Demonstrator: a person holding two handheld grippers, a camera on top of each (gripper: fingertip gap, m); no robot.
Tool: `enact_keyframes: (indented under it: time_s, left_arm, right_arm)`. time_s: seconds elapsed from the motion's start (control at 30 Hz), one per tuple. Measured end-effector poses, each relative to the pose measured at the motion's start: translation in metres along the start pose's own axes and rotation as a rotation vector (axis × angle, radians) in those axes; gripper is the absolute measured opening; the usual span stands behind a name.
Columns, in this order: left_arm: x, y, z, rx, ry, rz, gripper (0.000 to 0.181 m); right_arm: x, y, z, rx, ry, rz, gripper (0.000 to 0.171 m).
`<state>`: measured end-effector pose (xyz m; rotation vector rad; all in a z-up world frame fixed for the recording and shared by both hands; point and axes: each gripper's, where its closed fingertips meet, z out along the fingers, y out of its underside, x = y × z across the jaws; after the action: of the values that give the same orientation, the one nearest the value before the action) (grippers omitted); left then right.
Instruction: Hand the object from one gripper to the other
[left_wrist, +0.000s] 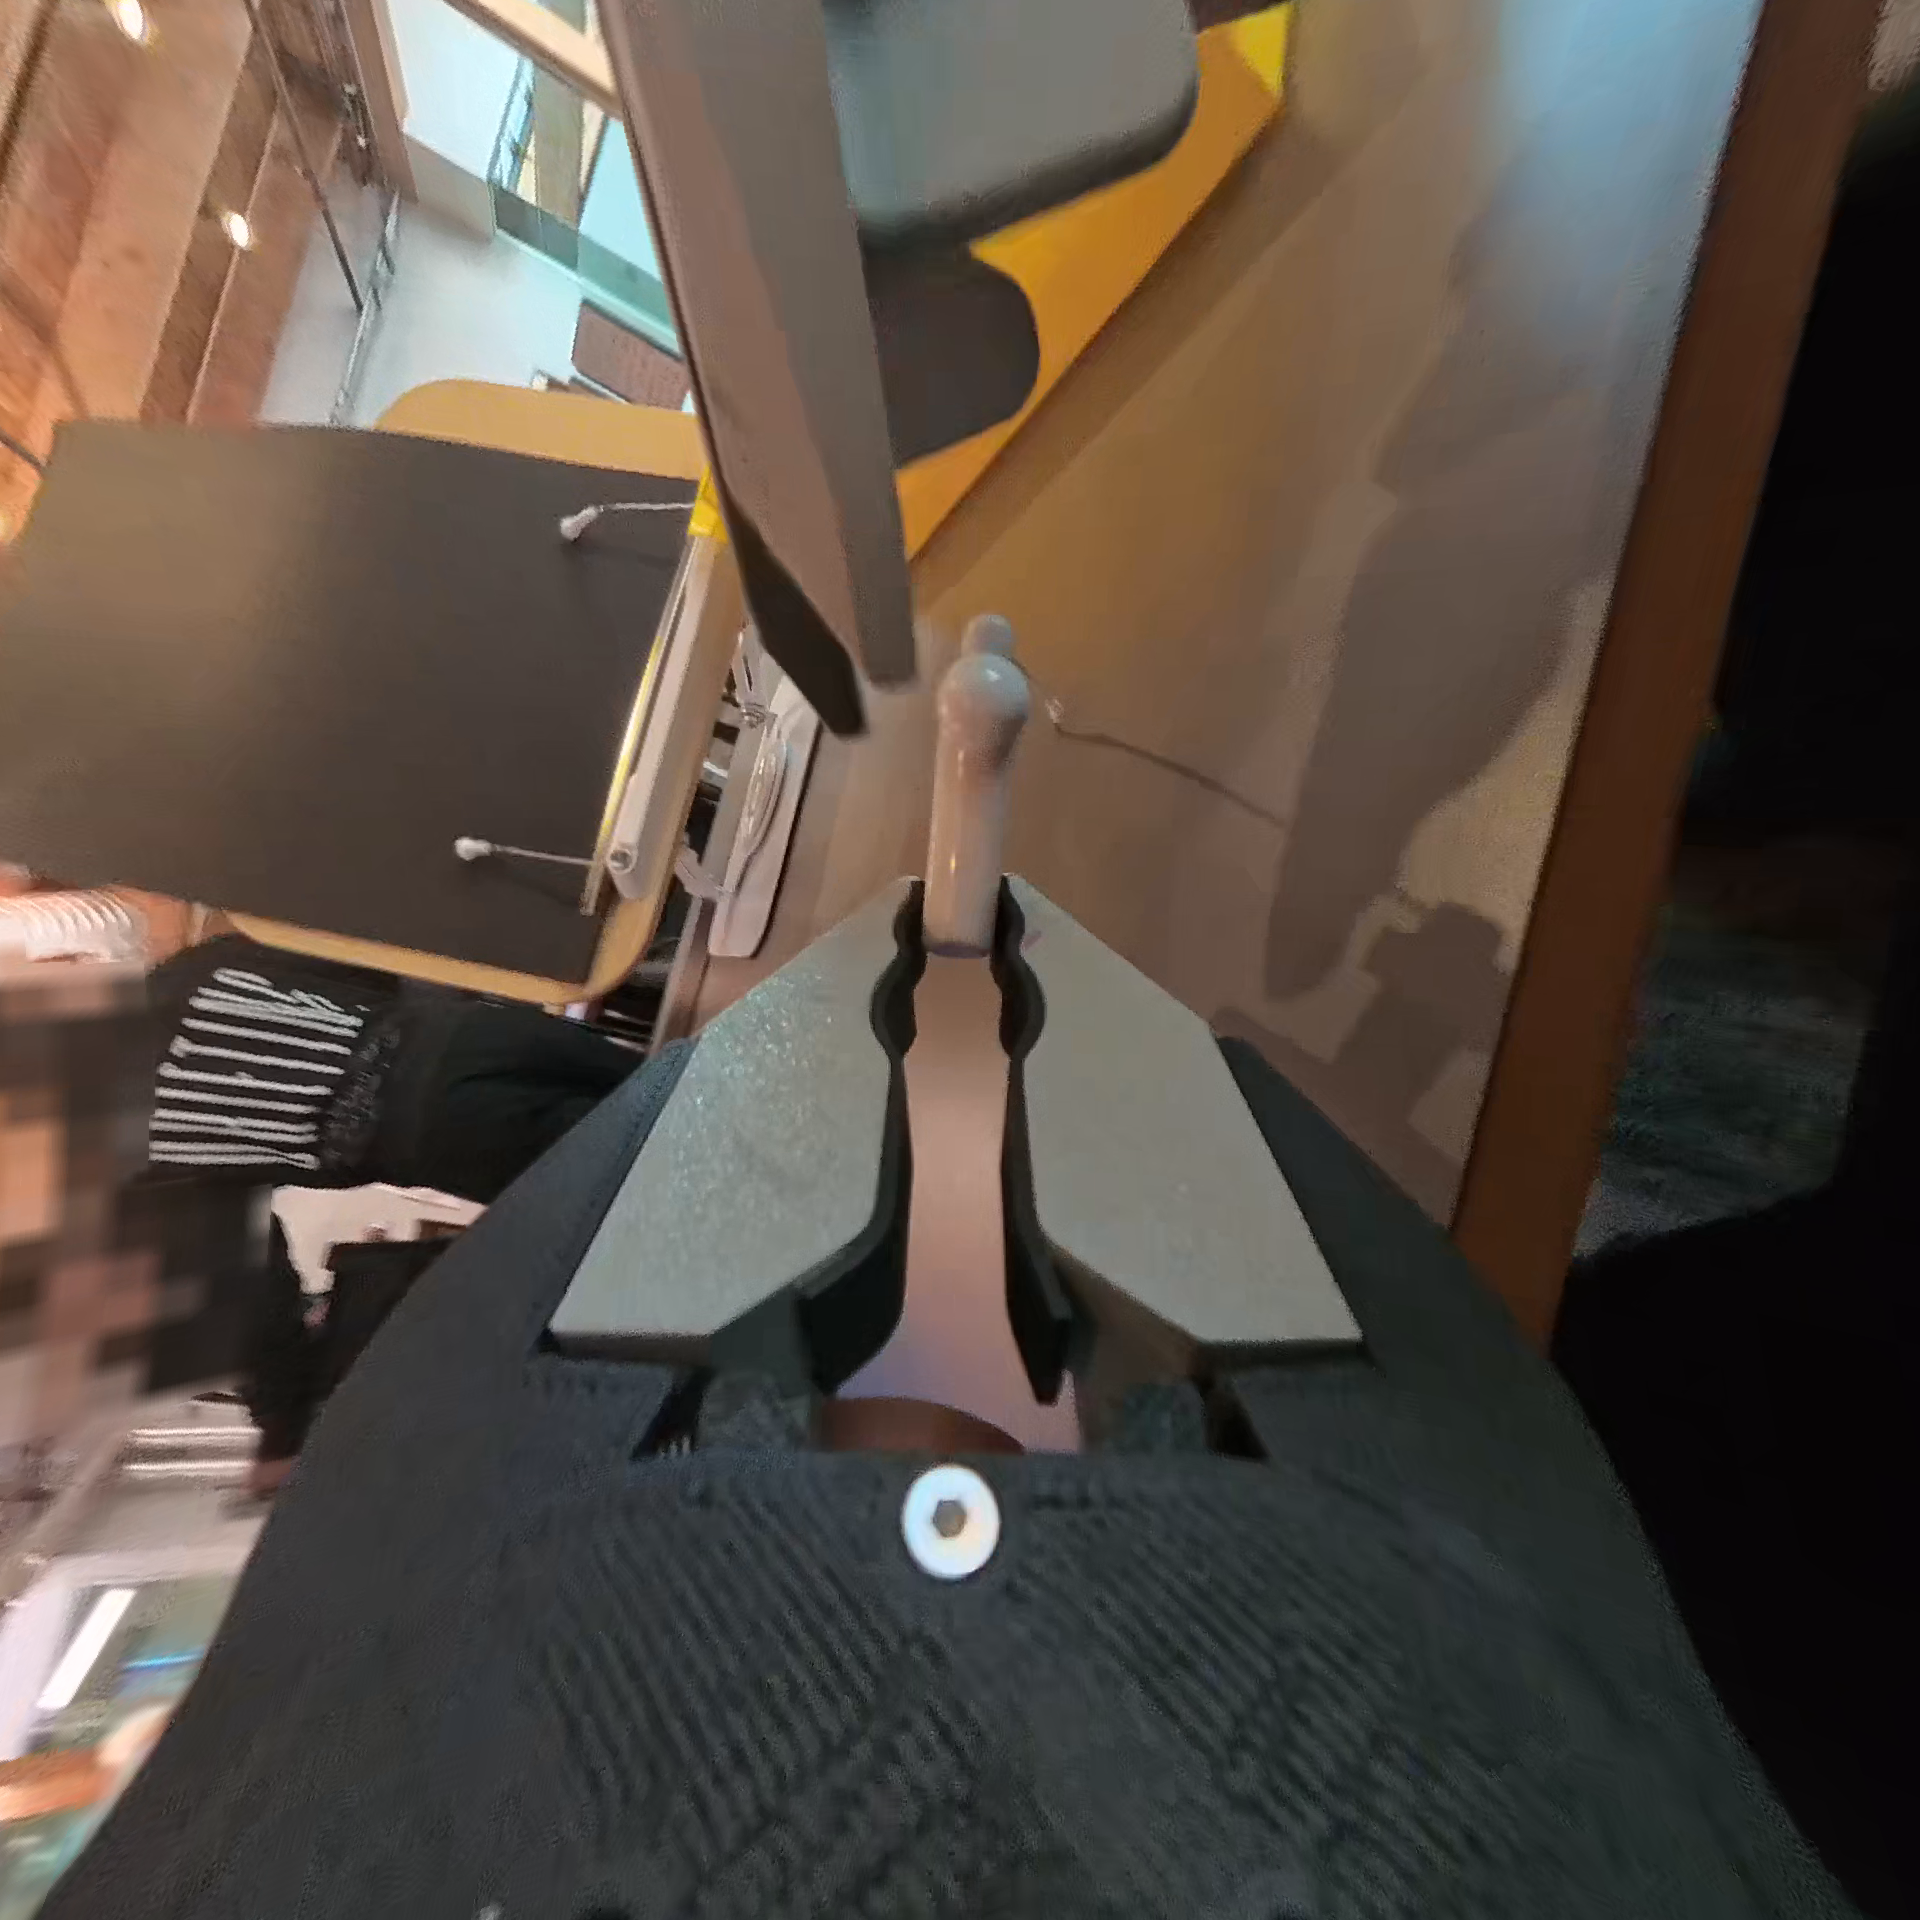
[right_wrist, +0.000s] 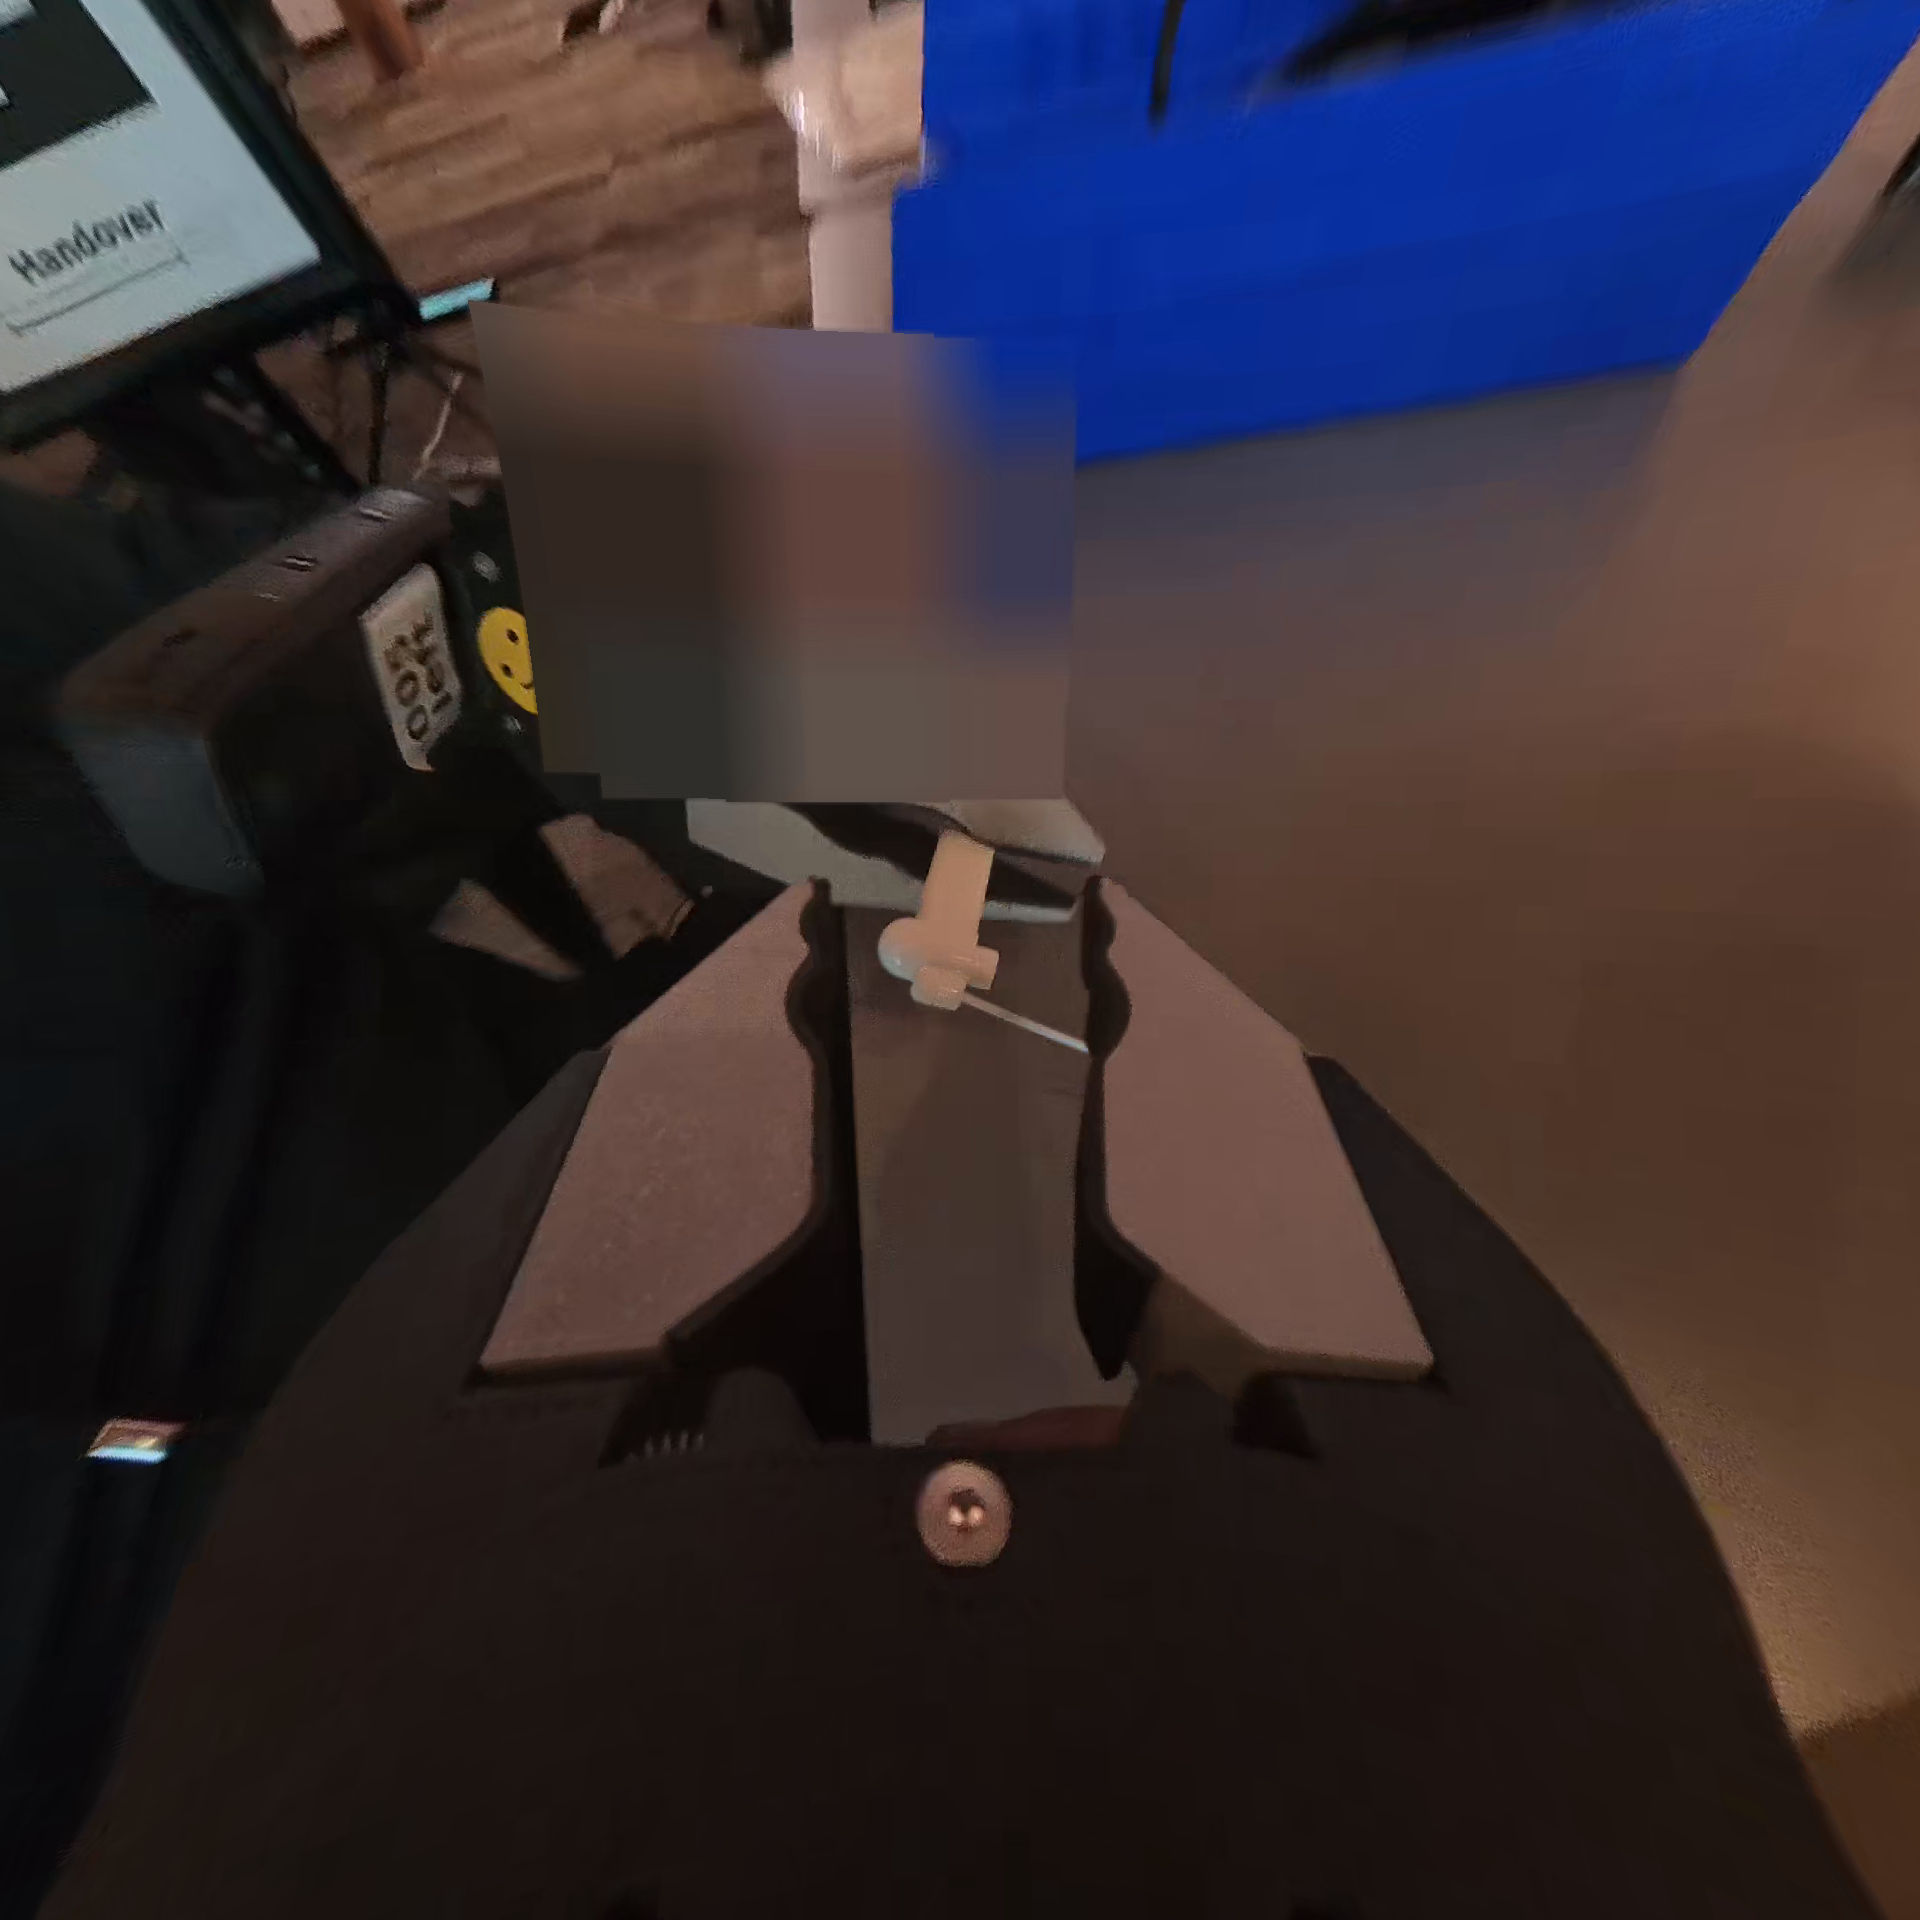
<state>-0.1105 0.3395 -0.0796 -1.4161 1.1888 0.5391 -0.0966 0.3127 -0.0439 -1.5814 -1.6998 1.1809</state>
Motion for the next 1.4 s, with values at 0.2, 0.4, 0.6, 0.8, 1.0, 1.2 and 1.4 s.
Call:
enact_keyframes:
  time_s: [0.2,0.4,0.6,0.8,1.0,1.2,1.4]
  left_arm:
    - [-0.015,-0.010,-0.009,0.175,0.132,-0.495,0.010]
    - [-0.020,-0.027,-0.025,0.308,0.203,-0.637,0.010]
    - [-0.009,-0.031,-0.021,0.281,0.224,-0.553,0.010]
    - [-0.017,-0.020,-0.011,0.248,0.162,-0.527,0.015]
    - [-0.029,0.012,0.005,0.173,0.100,-0.428,0.000]
    - [-0.045,0.024,0.013,0.182,0.076,-0.485,0.000]
    - [-0.036,0.036,0.012,0.089,0.112,-0.485,0.000]
  right_arm:
    - [-0.016,-0.023,-0.023,0.154,-0.059,-0.090,0.053]
    - [-0.031,-0.018,0.001,0.159,-0.109,-0.166,0.060]
    - [-0.026,-0.020,0.010,0.171,0.002,-0.252,0.017]
    - [0.003,-0.036,-0.020,0.206,0.196,-0.255,0.011]
    - [0.090,-0.061,-0.147,0.306,0.701,-0.131,0.011]
    - [0.187,-0.019,-0.220,0.155,0.935,0.173,0.029]
    - [0.210,-0.004,-0.243,0.155,1.168,0.140,0.034]
